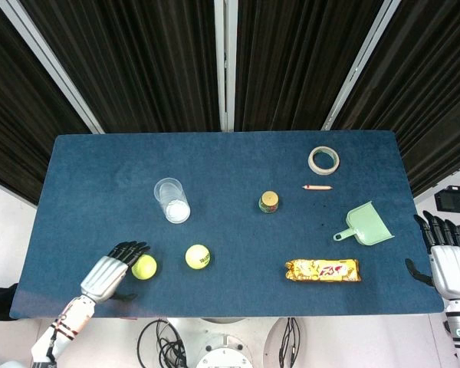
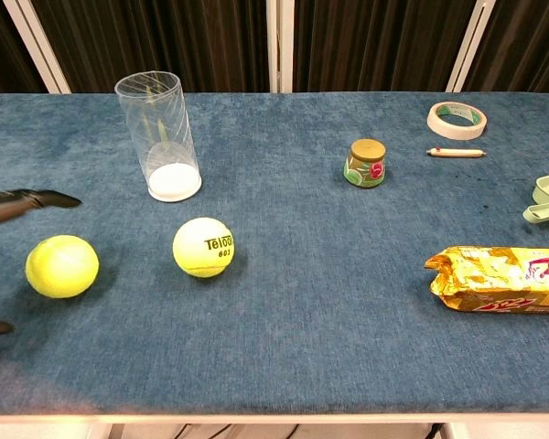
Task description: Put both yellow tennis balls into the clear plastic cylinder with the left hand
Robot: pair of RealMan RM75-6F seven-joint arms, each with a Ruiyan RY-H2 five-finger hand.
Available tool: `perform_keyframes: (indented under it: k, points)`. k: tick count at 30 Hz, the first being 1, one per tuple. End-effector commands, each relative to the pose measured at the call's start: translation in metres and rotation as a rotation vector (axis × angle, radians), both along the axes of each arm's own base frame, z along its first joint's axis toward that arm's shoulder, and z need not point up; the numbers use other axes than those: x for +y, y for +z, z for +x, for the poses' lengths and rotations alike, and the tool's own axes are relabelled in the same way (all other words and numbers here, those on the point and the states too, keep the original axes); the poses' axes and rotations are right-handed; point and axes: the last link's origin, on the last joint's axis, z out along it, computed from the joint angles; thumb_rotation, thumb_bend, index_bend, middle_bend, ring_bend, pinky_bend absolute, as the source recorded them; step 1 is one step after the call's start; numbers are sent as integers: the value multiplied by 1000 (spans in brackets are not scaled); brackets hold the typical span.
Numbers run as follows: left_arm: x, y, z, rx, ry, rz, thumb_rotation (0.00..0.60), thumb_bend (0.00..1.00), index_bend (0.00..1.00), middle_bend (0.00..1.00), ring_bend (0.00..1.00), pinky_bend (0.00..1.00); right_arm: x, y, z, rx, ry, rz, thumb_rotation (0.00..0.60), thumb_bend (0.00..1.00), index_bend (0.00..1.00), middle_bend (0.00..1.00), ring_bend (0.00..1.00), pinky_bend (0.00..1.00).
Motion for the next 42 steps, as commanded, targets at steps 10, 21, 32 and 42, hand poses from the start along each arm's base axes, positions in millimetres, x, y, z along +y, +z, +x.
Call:
perform_keyframes:
  k: [10,21,32,42]
  points:
    - [17,-25,0,-24,21,-16,600,75,141,59,14,178,0,-2,-3,1,-8,12,600,248,0,0,0,0]
    - [30,-32,1,-74,-38,102,600,158,431,404,403,642,0,-1,-6,0,-19,14,600,249,0,0,0,0]
    - [37,-19,14,-130,-87,170,600,192,564,541,516,731,0,1,-6,-3,-20,9,600,249,0,0,0,0]
    - [87,50,66,-167,-160,377,600,192,568,546,517,731,1,2,-6,-3,-18,5,600,248,0,0,0,0]
